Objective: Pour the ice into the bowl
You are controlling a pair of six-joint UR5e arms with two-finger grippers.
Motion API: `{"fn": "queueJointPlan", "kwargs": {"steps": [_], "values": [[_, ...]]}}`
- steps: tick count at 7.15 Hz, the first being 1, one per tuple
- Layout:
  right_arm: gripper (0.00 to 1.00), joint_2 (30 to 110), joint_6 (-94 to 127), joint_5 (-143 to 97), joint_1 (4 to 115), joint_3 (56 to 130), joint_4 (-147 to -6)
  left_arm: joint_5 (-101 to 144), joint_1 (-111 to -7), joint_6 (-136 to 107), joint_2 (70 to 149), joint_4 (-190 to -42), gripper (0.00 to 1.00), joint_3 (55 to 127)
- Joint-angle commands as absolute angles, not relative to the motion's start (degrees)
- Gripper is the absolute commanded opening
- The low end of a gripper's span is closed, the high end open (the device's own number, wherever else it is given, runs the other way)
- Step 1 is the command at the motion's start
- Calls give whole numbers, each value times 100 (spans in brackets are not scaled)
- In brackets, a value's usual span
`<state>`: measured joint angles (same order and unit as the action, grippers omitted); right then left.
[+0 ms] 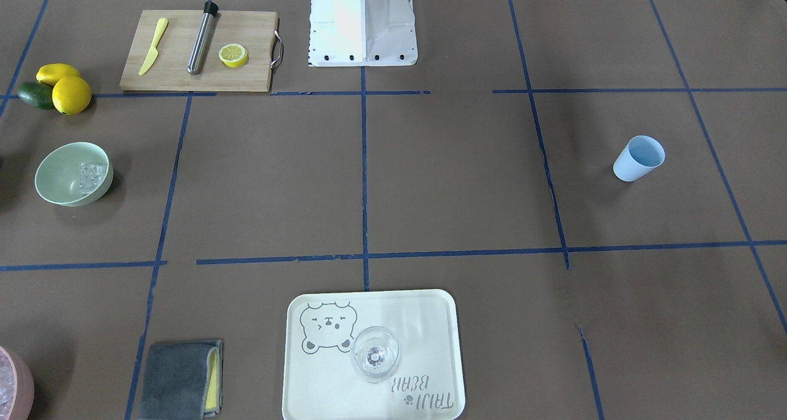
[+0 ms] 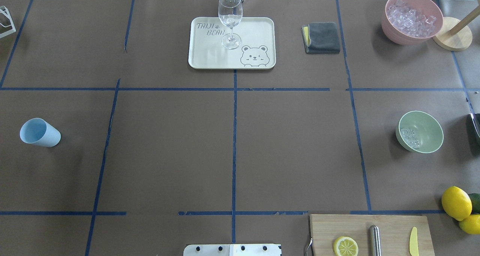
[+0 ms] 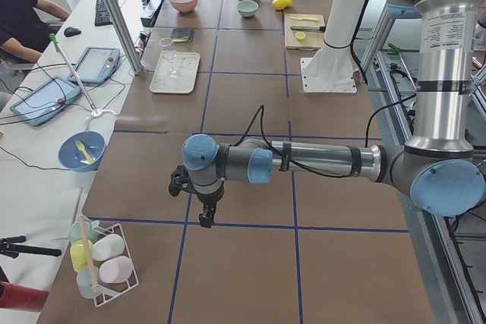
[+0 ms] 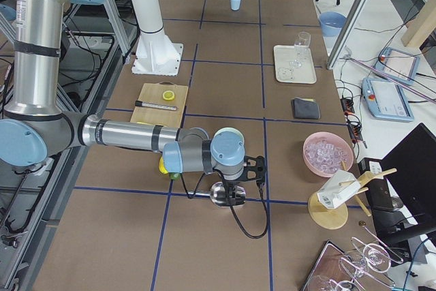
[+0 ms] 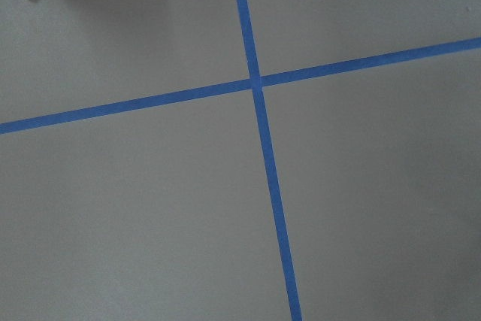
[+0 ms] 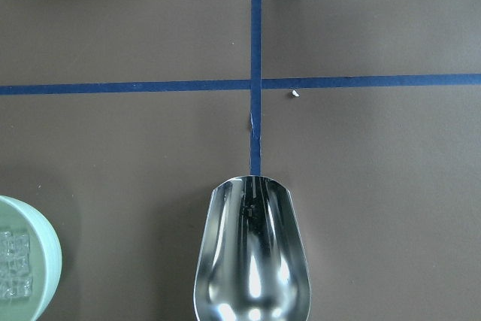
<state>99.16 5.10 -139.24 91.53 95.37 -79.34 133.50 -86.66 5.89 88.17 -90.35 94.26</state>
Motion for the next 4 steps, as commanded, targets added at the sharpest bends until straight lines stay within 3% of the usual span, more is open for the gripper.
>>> {"fn": "queueJointPlan", "kwargs": {"steps": [1,4], "values": [[100,9879,510,-13939,9306,9554,-7945,13351,-8666,589,8833,-9035,100,9422],[100,9703,501,-13957,9475,9677,-8464,13351,-8675,580,8842,-9105,100,9413]]}}
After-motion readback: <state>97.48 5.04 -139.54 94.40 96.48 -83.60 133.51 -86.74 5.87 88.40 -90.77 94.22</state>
